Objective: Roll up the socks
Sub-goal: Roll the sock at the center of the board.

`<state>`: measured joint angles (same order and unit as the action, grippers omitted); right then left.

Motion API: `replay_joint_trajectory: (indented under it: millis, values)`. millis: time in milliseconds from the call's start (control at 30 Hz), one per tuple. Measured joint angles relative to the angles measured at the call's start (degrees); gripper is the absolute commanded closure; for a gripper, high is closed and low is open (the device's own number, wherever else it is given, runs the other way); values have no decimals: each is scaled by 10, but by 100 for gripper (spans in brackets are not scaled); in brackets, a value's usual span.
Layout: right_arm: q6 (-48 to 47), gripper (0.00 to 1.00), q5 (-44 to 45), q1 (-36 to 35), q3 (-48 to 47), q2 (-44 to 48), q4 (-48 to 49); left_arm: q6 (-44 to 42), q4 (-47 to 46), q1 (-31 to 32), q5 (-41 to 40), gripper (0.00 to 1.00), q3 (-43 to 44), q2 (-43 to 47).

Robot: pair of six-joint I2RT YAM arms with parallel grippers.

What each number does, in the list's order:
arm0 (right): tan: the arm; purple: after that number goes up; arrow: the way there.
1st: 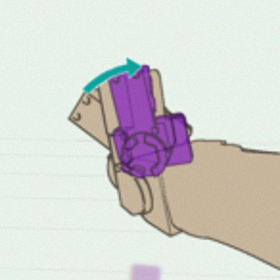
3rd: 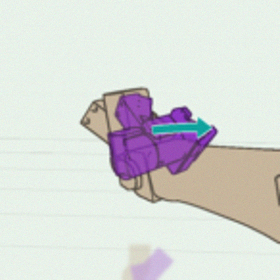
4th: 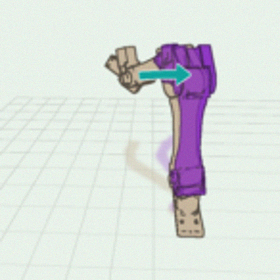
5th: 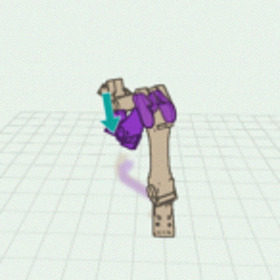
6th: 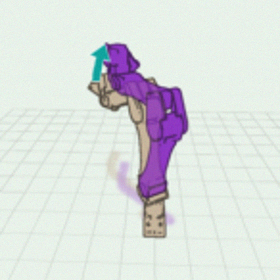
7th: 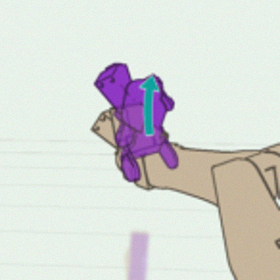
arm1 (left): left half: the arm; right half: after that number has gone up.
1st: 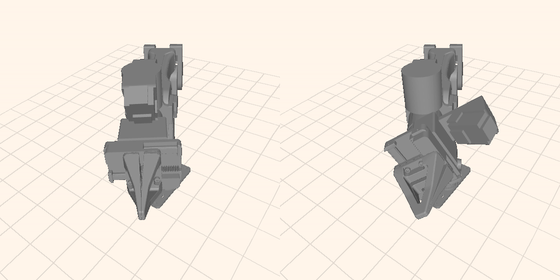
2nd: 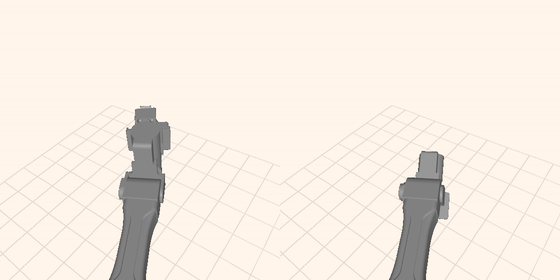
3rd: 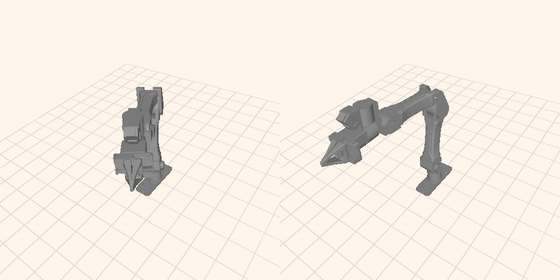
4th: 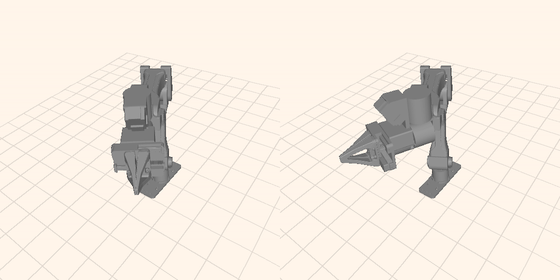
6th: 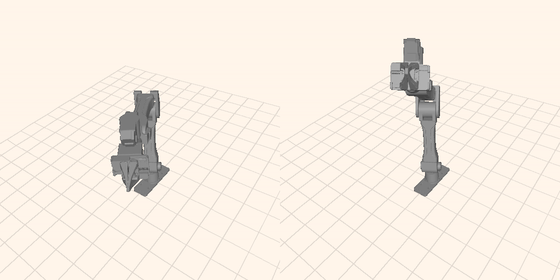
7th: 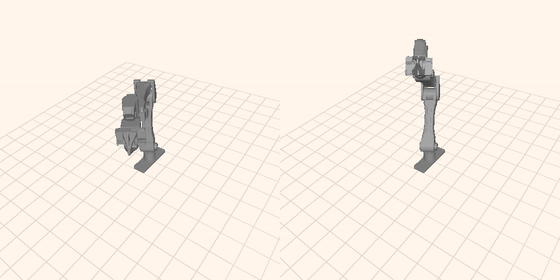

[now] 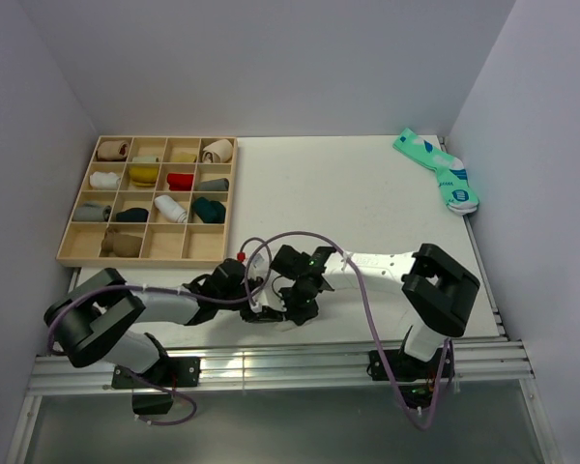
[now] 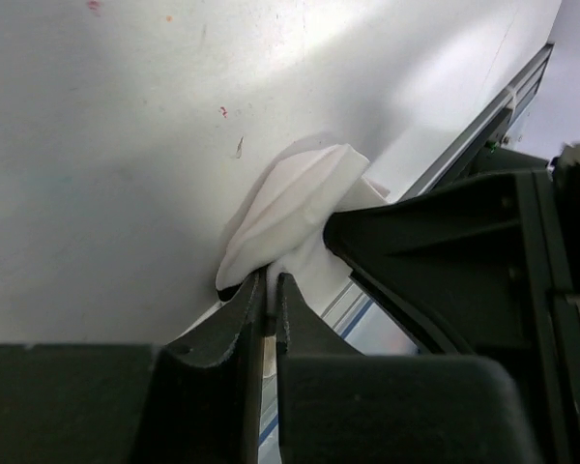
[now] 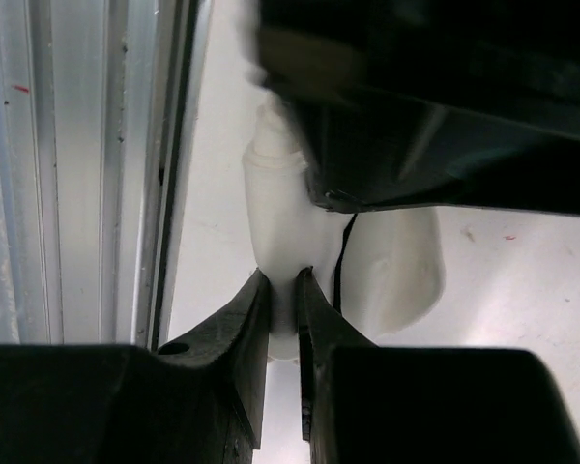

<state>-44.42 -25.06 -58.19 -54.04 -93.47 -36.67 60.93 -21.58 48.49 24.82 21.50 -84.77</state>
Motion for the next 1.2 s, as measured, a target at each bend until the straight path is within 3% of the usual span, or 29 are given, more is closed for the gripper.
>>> replay_joint_trajectory:
  millis: [333, 533, 900, 1200]
  values:
    - [-20, 95, -67, 19, -71, -55, -37, 3, 42, -7, -104, 75, -49, 147]
    - [-33, 95, -99, 34, -119, -95, -87, 2, 68, -10, -152, 76, -82, 222]
    - [-8, 95, -110, 91, -170, -172, -189, 2, 36, -6, -168, 76, -167, 310]
    - [-2, 95, -128, 103, -222, -223, -247, -20, -20, 57, -195, 79, -175, 322]
